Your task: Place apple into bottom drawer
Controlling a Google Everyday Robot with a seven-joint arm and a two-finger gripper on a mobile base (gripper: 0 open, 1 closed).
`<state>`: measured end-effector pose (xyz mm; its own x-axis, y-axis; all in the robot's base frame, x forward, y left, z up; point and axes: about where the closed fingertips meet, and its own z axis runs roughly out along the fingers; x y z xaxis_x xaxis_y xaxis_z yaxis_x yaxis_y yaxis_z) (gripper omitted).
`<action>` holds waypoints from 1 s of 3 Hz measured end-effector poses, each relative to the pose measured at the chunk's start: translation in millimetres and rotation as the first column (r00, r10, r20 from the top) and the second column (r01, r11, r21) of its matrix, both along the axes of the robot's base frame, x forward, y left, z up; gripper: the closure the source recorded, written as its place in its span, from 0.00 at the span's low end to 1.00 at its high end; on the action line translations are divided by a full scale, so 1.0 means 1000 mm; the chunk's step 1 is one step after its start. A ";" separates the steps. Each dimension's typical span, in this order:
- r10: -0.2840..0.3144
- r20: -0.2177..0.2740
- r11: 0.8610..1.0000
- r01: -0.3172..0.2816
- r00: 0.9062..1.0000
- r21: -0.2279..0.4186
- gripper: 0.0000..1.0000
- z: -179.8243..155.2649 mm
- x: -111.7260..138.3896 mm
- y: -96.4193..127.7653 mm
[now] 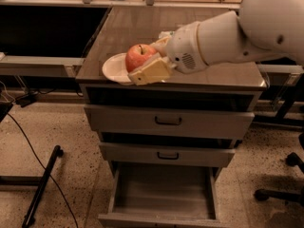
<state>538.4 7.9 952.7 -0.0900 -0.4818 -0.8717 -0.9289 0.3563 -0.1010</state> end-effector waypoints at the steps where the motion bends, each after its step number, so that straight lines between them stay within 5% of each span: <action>1: -0.022 -0.049 0.999 0.020 0.999 -0.029 1.00 -0.028 -0.017 -0.014; 2: -0.027 -0.044 0.999 0.025 0.999 -0.043 1.00 -0.079 0.024 -0.026; 3: -0.032 -0.041 0.999 0.031 0.999 -0.020 1.00 -0.166 0.065 -0.050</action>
Offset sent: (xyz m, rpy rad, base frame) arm 0.0946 -0.0557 -0.1710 -0.0329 0.0617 -0.0530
